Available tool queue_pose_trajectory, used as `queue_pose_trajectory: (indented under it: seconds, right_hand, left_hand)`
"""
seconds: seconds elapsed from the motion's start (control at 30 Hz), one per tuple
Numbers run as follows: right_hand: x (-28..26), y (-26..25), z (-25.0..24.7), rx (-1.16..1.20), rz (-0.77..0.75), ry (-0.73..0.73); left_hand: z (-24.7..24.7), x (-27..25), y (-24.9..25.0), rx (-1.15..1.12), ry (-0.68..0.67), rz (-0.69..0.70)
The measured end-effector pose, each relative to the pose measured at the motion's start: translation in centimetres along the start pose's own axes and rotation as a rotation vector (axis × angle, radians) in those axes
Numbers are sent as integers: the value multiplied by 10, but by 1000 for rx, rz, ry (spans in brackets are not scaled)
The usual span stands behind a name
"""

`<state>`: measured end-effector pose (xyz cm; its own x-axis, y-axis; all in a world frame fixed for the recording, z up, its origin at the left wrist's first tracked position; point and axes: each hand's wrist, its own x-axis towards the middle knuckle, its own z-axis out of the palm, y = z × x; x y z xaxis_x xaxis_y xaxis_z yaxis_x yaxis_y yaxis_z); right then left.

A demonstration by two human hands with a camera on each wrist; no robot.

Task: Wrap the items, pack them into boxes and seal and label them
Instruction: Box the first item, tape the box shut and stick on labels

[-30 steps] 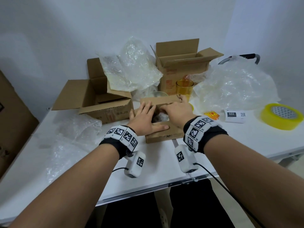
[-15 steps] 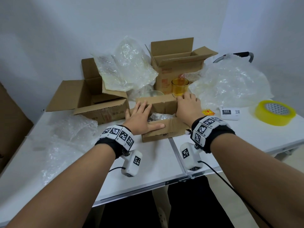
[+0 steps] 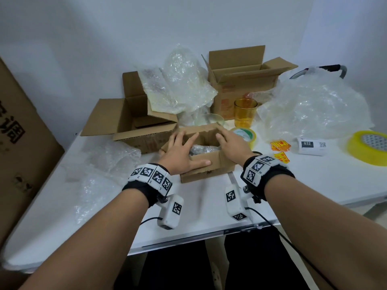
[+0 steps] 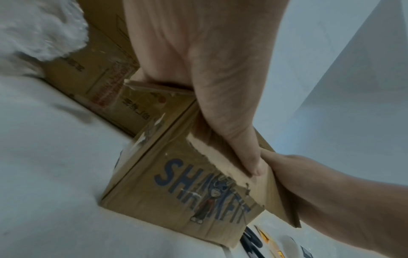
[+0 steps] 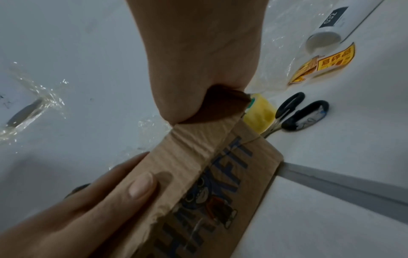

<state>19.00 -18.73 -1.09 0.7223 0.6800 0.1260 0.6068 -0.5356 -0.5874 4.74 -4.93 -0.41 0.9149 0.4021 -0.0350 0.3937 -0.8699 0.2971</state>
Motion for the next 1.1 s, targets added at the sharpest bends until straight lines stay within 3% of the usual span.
queue_pose_trajectory:
  seconds: [0.13, 0.27, 0.33, 0.43, 0.53, 0.63, 0.83, 0.93, 1.0, 1.1]
  right_hand:
    - [9, -10, 11, -79, 11, -50]
    - [12, -23, 7, -299, 126, -117]
    - [6, -31, 5, -392, 131, -33]
    - [-2, -46, 5, -417, -46, 218]
    - [1, -74, -1, -304, -217, 375]
    - [8, -111, -4, -234, -290, 426]
    - [7, -157, 21, -162, -376, 305]
    - [6, -175, 38, -52, -411, 213]
    - [5, -185, 50, -8, -440, 177]
    - [2, -196, 61, -12, -485, 142]
  left_hand:
    - [0, -2, -13, -40, 69, -27]
    - [-3, -1, -15, -14, 72, -38]
    - [-4, -2, -14, 21, 69, -32]
    - [-5, -8, -14, 23, 122, -2]
    - [-19, -18, -16, -31, 287, 98]
    - [-44, -31, -28, -149, 532, 164]
    - [-93, -73, -92, -350, 816, -25]
    - [-100, -87, -137, -232, 683, -215]
    - [-90, -91, -165, -124, 423, -362]
    - [-63, -95, -183, 18, 13, -453]
